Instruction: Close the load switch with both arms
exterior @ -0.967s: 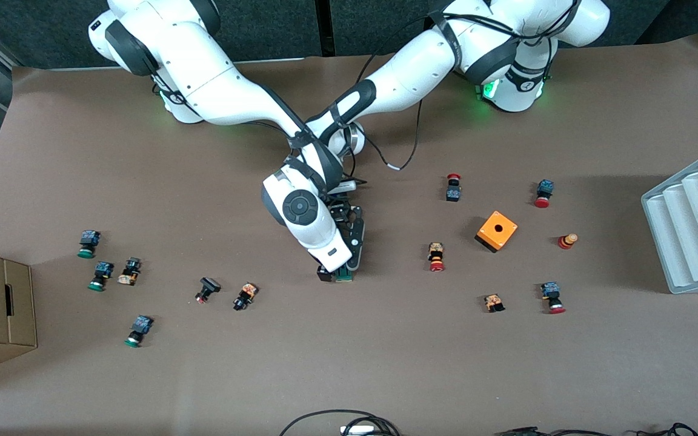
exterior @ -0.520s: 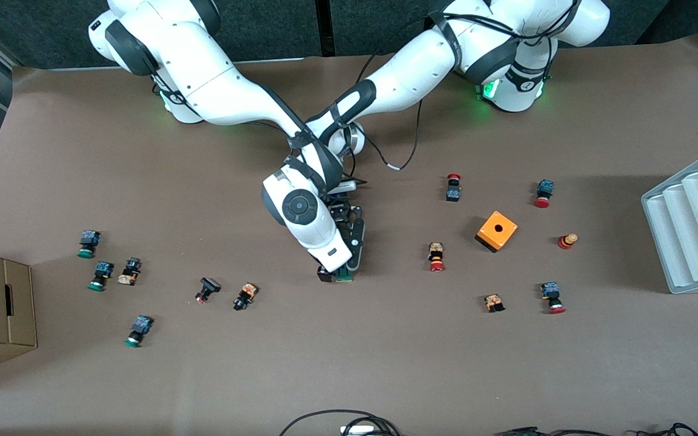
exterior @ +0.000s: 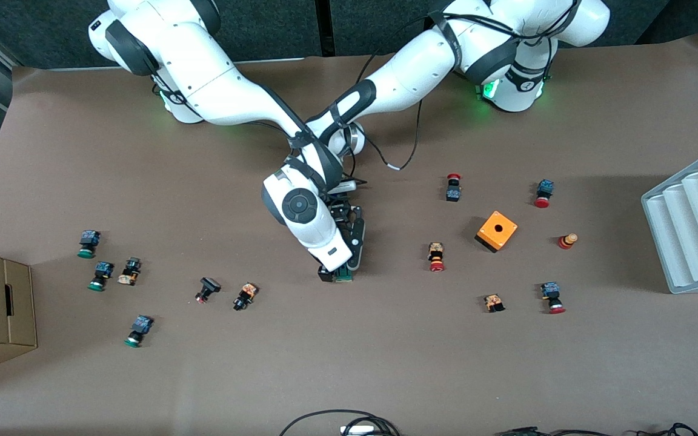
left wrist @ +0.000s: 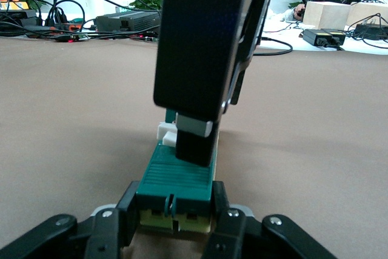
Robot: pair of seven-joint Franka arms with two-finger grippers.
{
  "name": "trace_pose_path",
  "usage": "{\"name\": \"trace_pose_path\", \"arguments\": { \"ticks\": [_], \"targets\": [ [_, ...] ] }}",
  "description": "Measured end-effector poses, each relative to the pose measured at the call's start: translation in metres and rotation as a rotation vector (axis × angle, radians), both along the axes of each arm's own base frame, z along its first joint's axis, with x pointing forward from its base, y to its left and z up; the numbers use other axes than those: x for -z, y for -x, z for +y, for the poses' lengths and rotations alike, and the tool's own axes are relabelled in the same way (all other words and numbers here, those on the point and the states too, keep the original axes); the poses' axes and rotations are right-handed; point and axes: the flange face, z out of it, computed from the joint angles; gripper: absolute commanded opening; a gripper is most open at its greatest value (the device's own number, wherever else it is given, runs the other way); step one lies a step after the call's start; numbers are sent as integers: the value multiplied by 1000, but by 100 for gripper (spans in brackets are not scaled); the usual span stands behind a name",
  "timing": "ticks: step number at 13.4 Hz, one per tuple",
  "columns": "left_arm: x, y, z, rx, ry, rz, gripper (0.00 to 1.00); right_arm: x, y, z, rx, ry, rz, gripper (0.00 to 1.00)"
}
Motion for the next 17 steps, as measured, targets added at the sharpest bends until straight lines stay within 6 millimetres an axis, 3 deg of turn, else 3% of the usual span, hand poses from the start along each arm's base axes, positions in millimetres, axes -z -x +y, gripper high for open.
{"name": "trace_pose_path", "arguments": {
  "ticks": [2, 17],
  "targets": [
    [0, 0, 0, 0, 0, 0, 40, -5, 1, 0, -1, -2, -2, 76],
    [0, 0, 0, 0, 0, -1, 40, -8, 5, 3, -7, -5, -1, 71]
  ]
}}
